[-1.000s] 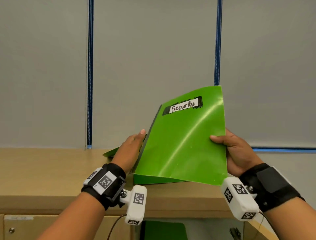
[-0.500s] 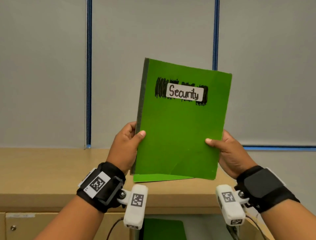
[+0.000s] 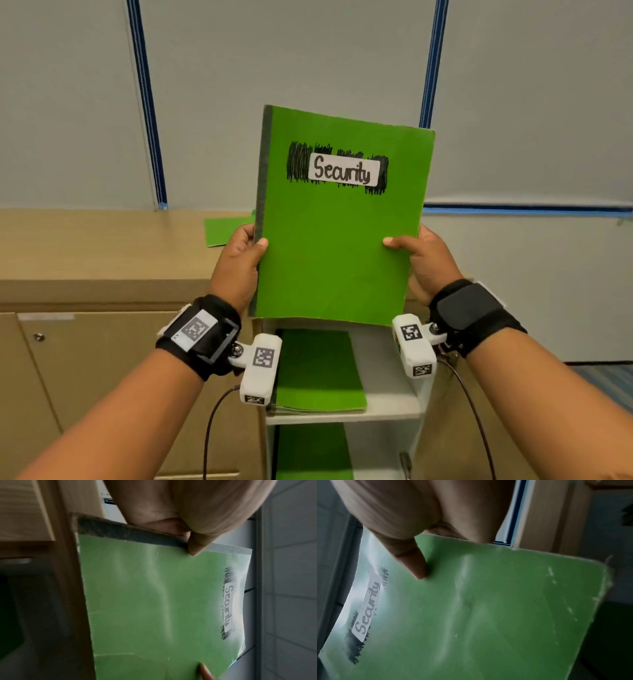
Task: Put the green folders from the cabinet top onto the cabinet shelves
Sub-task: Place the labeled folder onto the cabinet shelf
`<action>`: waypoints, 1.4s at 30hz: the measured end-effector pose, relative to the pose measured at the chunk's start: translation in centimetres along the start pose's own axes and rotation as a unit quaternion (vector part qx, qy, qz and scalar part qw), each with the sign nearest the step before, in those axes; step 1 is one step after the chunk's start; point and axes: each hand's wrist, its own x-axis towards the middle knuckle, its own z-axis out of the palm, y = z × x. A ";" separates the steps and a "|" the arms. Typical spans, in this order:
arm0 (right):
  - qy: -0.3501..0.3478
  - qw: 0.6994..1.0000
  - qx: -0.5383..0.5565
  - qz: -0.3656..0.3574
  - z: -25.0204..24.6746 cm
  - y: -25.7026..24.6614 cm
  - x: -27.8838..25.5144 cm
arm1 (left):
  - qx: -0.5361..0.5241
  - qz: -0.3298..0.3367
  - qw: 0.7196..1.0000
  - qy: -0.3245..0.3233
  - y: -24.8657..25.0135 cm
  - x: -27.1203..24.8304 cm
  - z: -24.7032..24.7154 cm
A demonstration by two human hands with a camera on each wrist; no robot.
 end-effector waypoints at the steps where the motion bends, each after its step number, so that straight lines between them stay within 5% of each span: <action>1: -0.002 1.000 0.000 0.010 -0.2 0.8 -0.4 | -0.001 -0.009 1.000 0.005 -0.9 -0.7 -0.2; 22: 0.015 0.978 -0.018 0.205 -5.9 24.1 -6.0 | 0.068 -0.156 0.983 0.069 -23.7 -13.5 -3.1; 33: 0.039 0.963 -0.084 0.252 -9.3 33.6 -6.2 | 0.080 -0.259 0.958 0.093 -31.4 -12.9 -3.1; 38: 0.048 0.961 -0.162 0.217 -9.2 34.4 -4.1 | 0.239 -0.282 0.929 0.018 -31.9 -10.2 -2.7; 42: 0.059 0.961 -0.157 0.220 -9.3 35.7 -1.8 | 0.434 -0.177 0.877 -0.105 -32.2 -10.0 -1.9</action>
